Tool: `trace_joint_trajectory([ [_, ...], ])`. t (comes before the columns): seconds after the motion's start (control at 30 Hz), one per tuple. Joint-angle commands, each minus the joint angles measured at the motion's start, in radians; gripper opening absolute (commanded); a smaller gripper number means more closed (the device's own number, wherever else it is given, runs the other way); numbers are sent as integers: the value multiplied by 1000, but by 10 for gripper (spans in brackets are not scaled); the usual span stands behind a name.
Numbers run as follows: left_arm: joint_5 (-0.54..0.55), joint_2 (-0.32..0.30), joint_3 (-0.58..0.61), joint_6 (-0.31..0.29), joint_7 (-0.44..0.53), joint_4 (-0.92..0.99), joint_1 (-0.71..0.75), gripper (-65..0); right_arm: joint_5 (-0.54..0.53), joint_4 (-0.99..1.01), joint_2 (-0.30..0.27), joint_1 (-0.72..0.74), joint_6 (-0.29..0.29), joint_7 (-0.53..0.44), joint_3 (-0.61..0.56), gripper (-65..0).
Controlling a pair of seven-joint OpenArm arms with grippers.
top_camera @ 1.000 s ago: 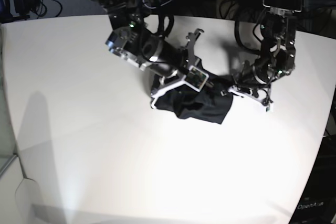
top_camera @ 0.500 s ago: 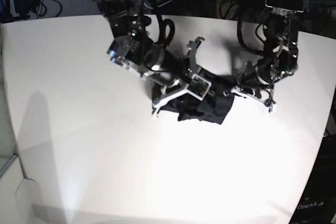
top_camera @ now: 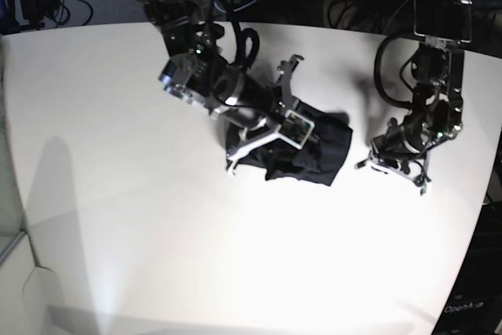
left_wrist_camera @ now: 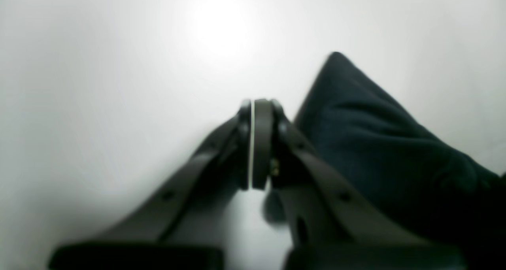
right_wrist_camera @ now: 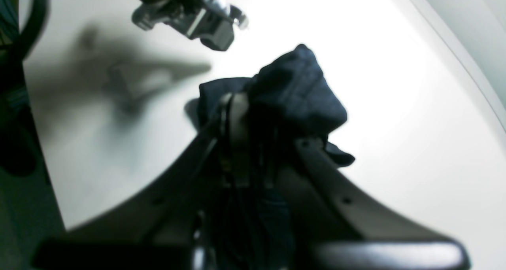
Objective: Fold the T-shirt properly
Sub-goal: 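Lift the bundle end with the right gripper and fold it toward the left gripper, then press the folded end down with the right gripper beside the left gripper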
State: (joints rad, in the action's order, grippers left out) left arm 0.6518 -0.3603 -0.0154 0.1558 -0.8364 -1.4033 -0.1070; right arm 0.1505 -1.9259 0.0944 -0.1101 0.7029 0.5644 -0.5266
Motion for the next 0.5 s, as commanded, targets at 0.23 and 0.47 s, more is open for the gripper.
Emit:
trace_joint_trajectory([
  [0.23,7,7,136,-5,30,72,-90,-642,-13,16,17,16,-5,-30,-2,-644],
  [0.47,7,19,239,-5,98,74,-86,-642,-16,46,18,62,-5,-30,-3,-643],
])
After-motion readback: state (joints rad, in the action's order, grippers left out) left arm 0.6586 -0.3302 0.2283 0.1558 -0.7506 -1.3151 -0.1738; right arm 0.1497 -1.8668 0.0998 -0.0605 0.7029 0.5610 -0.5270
